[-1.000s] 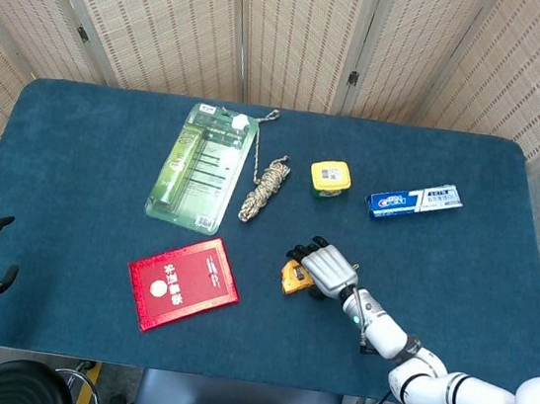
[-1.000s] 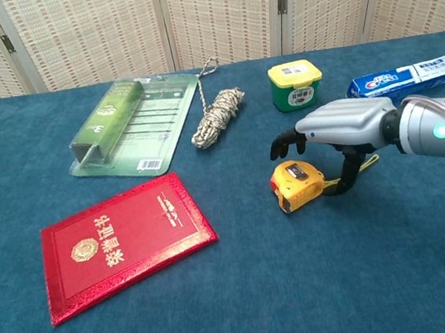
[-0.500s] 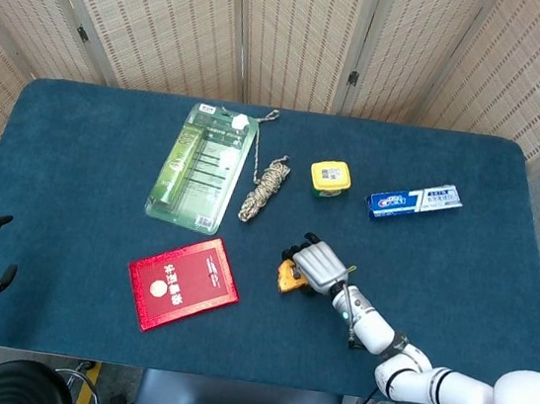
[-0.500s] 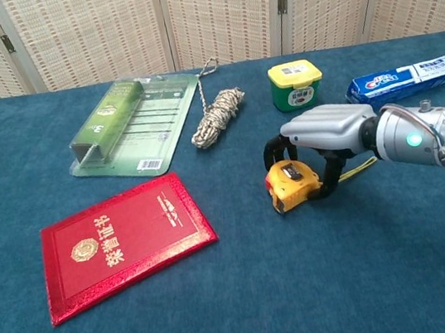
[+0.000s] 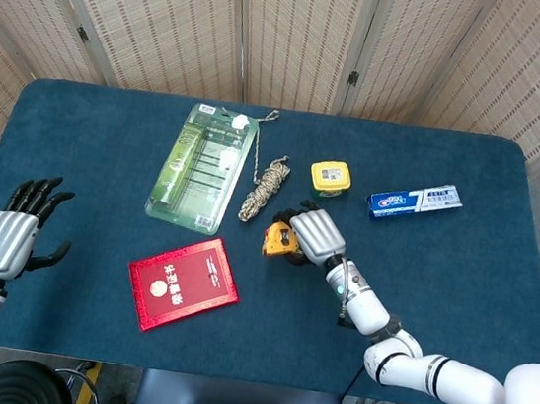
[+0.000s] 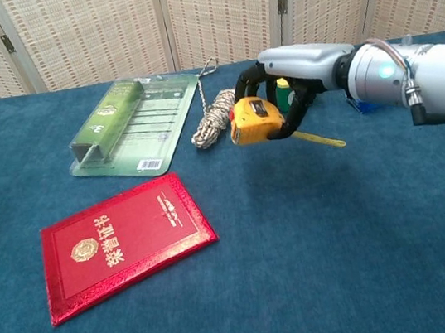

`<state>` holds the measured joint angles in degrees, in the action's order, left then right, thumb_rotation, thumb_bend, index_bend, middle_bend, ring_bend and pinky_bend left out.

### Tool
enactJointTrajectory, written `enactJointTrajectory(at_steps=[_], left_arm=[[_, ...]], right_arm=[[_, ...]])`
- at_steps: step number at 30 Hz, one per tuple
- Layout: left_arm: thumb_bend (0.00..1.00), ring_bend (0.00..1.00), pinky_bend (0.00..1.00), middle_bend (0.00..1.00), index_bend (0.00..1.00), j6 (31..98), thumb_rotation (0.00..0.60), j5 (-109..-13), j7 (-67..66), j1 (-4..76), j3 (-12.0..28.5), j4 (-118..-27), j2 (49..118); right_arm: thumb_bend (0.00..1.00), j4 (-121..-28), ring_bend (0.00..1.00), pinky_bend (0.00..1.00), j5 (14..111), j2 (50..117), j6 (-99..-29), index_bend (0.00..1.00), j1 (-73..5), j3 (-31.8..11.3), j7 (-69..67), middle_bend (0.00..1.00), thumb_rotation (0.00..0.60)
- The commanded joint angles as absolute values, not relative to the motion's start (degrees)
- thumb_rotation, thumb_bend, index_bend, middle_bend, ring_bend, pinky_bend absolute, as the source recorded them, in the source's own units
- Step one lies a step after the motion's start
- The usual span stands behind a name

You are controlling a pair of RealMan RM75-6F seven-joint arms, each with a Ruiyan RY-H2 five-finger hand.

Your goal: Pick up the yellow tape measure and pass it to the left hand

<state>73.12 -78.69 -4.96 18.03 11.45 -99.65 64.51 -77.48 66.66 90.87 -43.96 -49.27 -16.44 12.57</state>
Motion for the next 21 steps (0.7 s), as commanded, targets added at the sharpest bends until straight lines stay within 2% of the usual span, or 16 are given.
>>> enactJointTrajectory(at_steps=[1,5,9,11,15,21], left_arm=[[0.33,0.04,0.0,0.11,0.19,68.1,0.6,-74.3,-2.5,22.4,14.6,-101.4,66.4],[0.31,0.06,0.0,0.12,0.15,62.4,0.6,-67.6,-1.0,26.4,17.1,-103.5,68.2],[0.31,0.06,0.0,0.12,0.05,58.7,0.6,-59.7,-1.1,30.2,19.5,-105.6,70.4],[0.31,0.05,0.0,0.11,0.02,58.7,0.6,-56.8,-2.4,31.8,20.2,-106.0,72.2],[0.31,0.0,0.0,0.0,0.0,61.1,0.6,-53.4,-6.8,34.6,20.5,-104.7,76.5],[0.31,0.0,0.0,0.0,0.0,65.3,0.6,-48.3,-10.5,38.0,21.8,-102.6,84.2]], right_arm=[[0.3,-80.1,0.42,0.15,61.2,89.8,-44.1,0.62,-51.4,-18.7,16.9,0.53,0.6],[0.29,-81.1,0.42,0.15,56.5,90.1,-44.9,0.62,-53.2,-19.8,19.7,0.53,0.6],[0.29,-82.0,0.43,0.17,52.0,90.6,-45.4,0.62,-55.2,-20.8,21.7,0.54,0.6],[0.29,-82.5,0.44,0.18,49.5,90.7,-45.4,0.63,-56.3,-21.2,22.8,0.54,0.6],[0.3,-82.7,0.44,0.18,44.7,91.4,-46.0,0.63,-58.4,-21.8,24.5,0.54,0.6],[0.29,-81.7,0.44,0.19,37.5,93.0,-45.6,0.63,-61.8,-22.1,26.1,0.54,0.6]])
